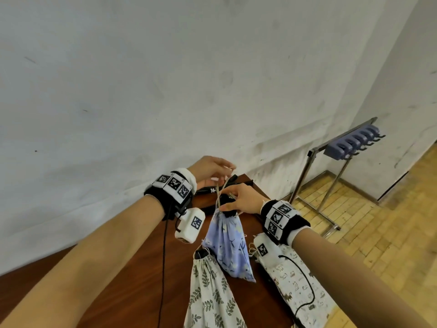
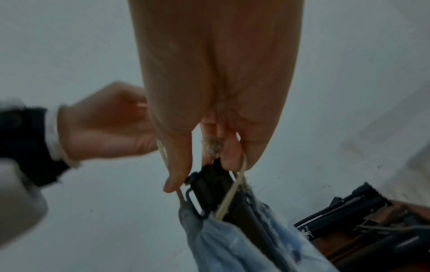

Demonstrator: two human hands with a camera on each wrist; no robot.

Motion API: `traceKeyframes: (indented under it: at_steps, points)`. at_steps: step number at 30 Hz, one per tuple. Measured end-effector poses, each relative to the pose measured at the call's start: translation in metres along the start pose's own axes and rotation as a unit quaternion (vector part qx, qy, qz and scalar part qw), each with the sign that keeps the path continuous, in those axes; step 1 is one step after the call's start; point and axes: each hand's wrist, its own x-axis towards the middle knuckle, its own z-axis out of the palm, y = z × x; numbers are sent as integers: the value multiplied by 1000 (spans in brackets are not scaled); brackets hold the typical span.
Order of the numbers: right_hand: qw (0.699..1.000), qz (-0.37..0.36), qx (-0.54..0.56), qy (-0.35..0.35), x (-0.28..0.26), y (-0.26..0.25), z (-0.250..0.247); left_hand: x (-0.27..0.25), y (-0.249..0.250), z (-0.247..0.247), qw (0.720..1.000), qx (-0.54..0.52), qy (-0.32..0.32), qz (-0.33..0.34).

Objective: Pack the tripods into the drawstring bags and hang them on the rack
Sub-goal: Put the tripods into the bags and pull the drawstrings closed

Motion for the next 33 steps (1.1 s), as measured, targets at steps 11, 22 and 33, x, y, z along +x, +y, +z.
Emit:
traceKeyframes:
  at_steps: [11, 22, 33]
  points:
    - [909, 105, 396, 75, -11, -6, -20, 15, -58, 26, 957, 262, -29, 122]
    - [851, 135, 490, 130, -21, 4, -46, 33, -60, 35, 930, 345, -66, 107]
    - [771, 25, 629, 100, -20, -12, -52, 29, -33, 45, 940, 323, 21, 109]
